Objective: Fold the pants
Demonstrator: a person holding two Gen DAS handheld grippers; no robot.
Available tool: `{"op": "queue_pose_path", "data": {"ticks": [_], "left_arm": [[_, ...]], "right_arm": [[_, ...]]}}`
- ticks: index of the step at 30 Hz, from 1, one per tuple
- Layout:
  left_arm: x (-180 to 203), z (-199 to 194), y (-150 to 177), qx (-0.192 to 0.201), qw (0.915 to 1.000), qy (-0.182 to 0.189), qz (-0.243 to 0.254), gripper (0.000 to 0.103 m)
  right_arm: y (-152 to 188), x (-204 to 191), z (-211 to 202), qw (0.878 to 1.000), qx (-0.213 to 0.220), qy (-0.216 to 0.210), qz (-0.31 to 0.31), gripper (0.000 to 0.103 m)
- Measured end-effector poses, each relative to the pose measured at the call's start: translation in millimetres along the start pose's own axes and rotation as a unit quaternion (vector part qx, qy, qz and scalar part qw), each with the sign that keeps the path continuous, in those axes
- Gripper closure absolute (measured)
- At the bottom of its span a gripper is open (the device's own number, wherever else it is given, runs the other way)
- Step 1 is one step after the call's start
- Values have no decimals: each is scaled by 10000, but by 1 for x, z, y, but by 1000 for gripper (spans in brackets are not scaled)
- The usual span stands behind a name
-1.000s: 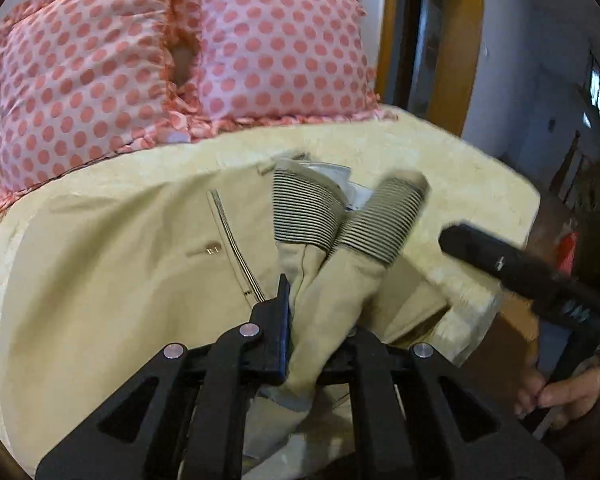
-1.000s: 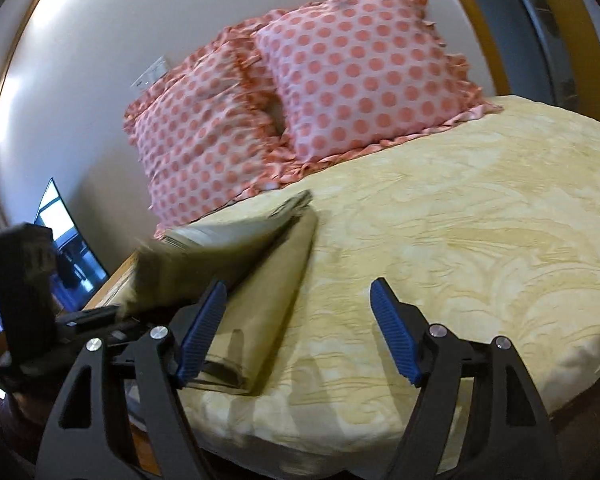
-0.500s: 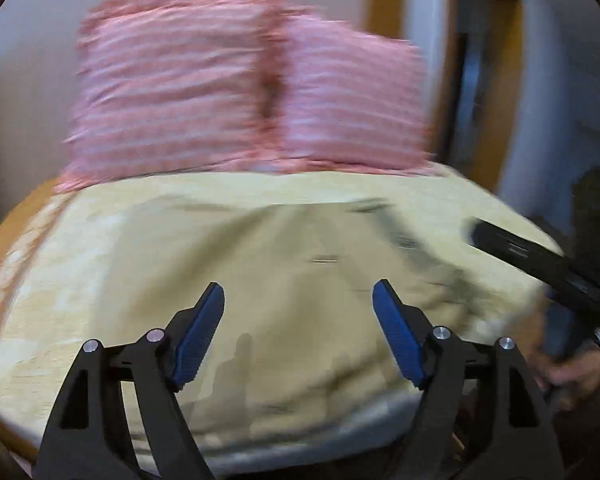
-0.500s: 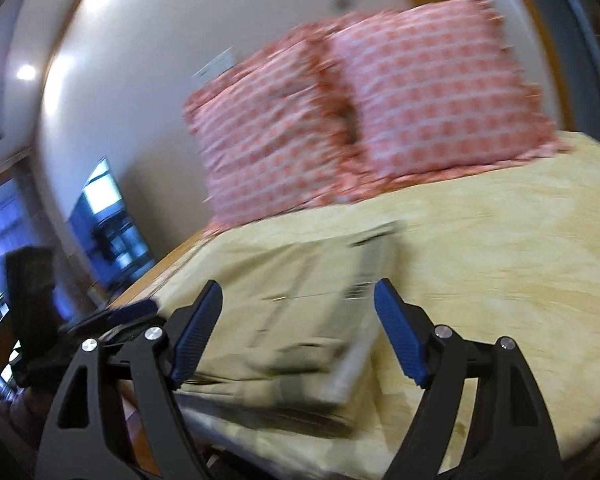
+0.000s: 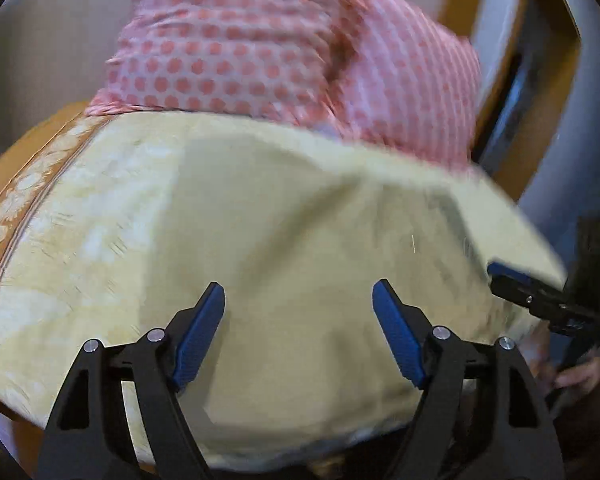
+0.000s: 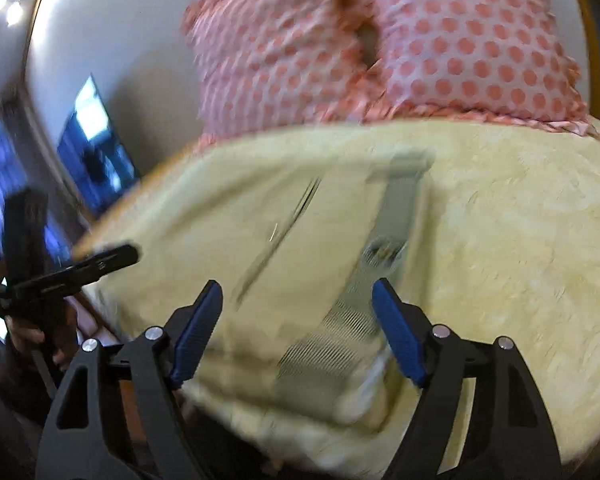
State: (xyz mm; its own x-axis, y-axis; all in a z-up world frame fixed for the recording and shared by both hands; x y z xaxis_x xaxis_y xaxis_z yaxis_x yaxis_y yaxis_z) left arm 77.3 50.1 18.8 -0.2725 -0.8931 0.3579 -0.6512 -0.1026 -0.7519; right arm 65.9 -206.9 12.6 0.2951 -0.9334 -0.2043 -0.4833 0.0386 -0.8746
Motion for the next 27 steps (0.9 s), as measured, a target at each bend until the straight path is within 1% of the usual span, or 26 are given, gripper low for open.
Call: {"op": "queue_pose_path", "data": {"ticks": [2,4,6,7,9,10,12,13,14,16,17,18,19,21,22,24,25,26,27], "left_arm": [[-25,-1,-25,134,9995,-53,-274,26],[-47,7,-44,78,9988,-164,-463,26],[-66,23,-57,-157,9975,-117,-674,26],[-78,37,-63,-378,9958,-79,-830,26],[-90,55,-67,-657,9935,-23,-932,26],[-92,61,-66,-763,9925,-3,-955,26],[-93,76,-65,-1020,9901,173,-944,26],[-95,80,-66,-1074,9896,193,-937,26],[-94,85,-65,-1131,9890,235,-920,26],[-90,90,-68,-1147,9893,314,-846,26],[-88,91,-68,-1183,9886,415,-835,26],[-85,92,-69,-1186,9884,488,-818,26],[-81,93,-69,-1209,9880,574,-766,26],[-76,98,-68,-1295,9881,520,-640,26],[-75,99,-68,-1282,9885,514,-613,25],[-75,101,-69,-1292,9880,552,-637,24],[-76,102,-71,-1298,9873,600,-694,24],[-77,102,-72,-1298,9867,641,-744,24],[-79,103,-73,-1300,9855,715,-820,24]], "right_arm": [[-28,24,6,9994,64,48,343,27],[-48,40,24,9985,-77,210,495,31],[-63,55,49,9971,-325,304,615,37],[-68,61,59,9964,-427,319,662,38],[-74,70,79,9945,-662,220,776,42],[-74,72,85,9938,-740,158,819,42],[-72,74,95,9924,-914,62,827,46],[-72,73,96,9931,-875,20,775,47],[-72,71,97,9931,-907,-27,746,54],[-73,69,96,9938,-905,-125,641,62],[-73,67,93,9946,-864,-149,555,66],[-74,66,92,9950,-833,-199,509,73],[-74,64,90,9950,-817,-315,490,74],[-75,62,91,9953,-832,-260,412,73],[-75,62,94,9952,-869,-227,397,71],[-73,64,99,9940,-980,-208,437,63],[-72,65,101,9930,-1028,-290,502,63],[-72,67,101,9928,-1021,-328,542,68],[-72,66,100,9927,-1002,-414,536,79]]}}
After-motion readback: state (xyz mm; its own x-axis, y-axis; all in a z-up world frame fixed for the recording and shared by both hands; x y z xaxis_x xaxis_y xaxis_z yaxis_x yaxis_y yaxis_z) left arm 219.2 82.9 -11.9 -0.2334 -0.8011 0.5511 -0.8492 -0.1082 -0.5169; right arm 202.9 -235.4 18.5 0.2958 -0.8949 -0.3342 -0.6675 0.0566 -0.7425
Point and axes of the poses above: each gripper's, at about its wrist camera, not at the fingertips, and z roughly the way its jaws point, x to its right, y to its underside, the point moved 5 cm from there along z, roughly the way its jaws point, and after that the axes turned 6 degrees about y, right-handed, at the moved point
